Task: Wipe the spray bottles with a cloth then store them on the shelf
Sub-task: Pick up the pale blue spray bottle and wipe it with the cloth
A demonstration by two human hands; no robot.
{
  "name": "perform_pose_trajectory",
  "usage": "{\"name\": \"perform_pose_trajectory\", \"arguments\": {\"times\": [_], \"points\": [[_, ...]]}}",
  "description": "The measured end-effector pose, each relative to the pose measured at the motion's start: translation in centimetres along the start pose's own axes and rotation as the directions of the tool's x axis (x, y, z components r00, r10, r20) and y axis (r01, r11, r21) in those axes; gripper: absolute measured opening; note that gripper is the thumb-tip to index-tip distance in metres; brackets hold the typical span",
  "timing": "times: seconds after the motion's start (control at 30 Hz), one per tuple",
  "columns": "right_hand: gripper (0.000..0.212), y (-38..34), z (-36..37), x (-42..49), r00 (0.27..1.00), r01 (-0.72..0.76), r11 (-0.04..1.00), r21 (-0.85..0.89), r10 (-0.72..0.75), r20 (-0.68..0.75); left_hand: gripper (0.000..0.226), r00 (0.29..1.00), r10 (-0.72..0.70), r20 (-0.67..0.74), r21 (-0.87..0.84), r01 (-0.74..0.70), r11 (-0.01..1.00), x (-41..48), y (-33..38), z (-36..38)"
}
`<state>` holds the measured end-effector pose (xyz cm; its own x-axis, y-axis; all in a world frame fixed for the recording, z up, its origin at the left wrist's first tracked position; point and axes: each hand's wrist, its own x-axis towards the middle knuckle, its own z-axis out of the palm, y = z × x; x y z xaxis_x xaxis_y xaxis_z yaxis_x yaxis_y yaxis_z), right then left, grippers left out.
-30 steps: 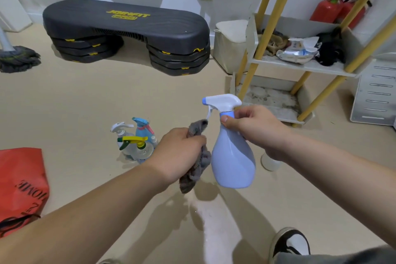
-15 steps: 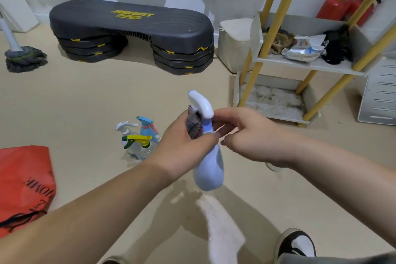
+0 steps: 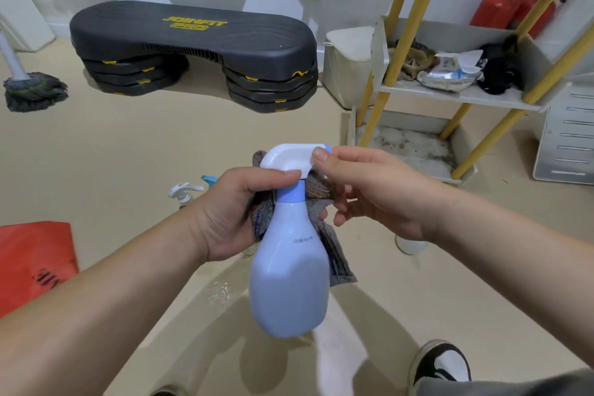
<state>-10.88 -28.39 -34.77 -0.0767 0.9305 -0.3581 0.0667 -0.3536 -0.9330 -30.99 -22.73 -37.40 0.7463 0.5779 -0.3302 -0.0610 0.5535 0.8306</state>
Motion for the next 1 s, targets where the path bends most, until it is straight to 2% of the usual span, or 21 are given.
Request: {"name": "perform_pose_trajectory", "arguments": {"times": [0.07,0.13,0.2,0.27,0.37,0.43,0.5,0.53,0.6,0.67,0.73,0.77,0.83,1.0], "points": [[0.048,0.3,-0.2,0.2,0.999,0.009,0.999,0.034,-0.008,-0.032,0.045,1.000,-0.008,-0.006,-0.036,0.008,0.999,0.1,0.0,0.1],[0.045,0.5,-0.3,0.4,0.995,0.035,0.998,0.047,-0.031,-0.093,0.041,0.999,-0.016,-0.043,0.007,0.016,1.000,0.3,0.1,0.3],[0.032,0.5,-0.2,0.5,0.985,0.061,0.998,0.015,-0.058,-0.162,0.040,0.991,0.008,-0.136,0.165,0.014,0.986,0.4,-0.1,0.5],[0.036,0.6,-0.2,0.7,0.974,0.057,0.991,-0.121,-0.082,-0.210,0.041,0.967,0.050,-0.252,0.290,0.026,0.957,0.6,-0.4,0.8],[0.046,1.1,-0.1,1.2,0.960,0.031,0.958,-0.283,-0.107,-0.258,0.038,0.913,0.105,-0.393,0.358,0.046,0.933,1.0,-1.0,1.3],[0.052,1.5,0.0,1.5,0.956,0.013,0.950,-0.312,-0.103,-0.274,0.039,0.856,0.137,-0.498,0.337,0.046,0.940,1.2,-1.1,1.1],[0.049,1.7,0.0,1.7,0.953,0.002,0.953,-0.304,-0.094,-0.290,0.040,0.795,0.166,-0.583,0.274,0.000,0.962,1.2,-1.0,1.1],[0.045,1.8,0.0,1.7,0.951,-0.004,0.955,-0.298,-0.089,-0.297,0.041,0.769,0.211,-0.604,0.298,-0.029,0.954,1.1,-1.1,1.4],[0.041,2.0,0.0,1.9,0.943,-0.014,0.959,-0.282,-0.081,-0.323,0.036,0.744,0.349,-0.570,0.470,-0.054,0.881,1.0,-2.1,2.4],[0.044,2.2,0.3,2.2,0.927,-0.015,0.963,-0.269,-0.088,-0.365,0.029,0.810,0.409,-0.420,0.585,-0.103,0.804,0.9,-3.8,3.8],[0.043,2.2,0.5,2.3,0.902,-0.026,0.952,-0.305,-0.109,-0.417,0.041,0.891,0.384,-0.242,0.659,-0.139,0.739,1.1,-5.8,4.7],[0.041,2.2,0.7,2.3,0.891,-0.037,0.942,-0.334,-0.120,-0.438,0.049,0.907,0.372,-0.199,0.704,-0.132,0.698,1.3,-6.6,4.7],[0.037,2.0,1.0,2.2,0.876,-0.042,0.928,-0.370,-0.144,-0.460,0.054,0.895,0.399,-0.197,0.774,-0.108,0.624,1.5,-7.3,4.1],[0.039,1.4,1.8,1.7,0.861,0.031,0.900,-0.434,-0.245,-0.446,0.043,0.831,0.475,-0.290,0.803,-0.059,0.593,1.9,-7.6,2.6]]}}
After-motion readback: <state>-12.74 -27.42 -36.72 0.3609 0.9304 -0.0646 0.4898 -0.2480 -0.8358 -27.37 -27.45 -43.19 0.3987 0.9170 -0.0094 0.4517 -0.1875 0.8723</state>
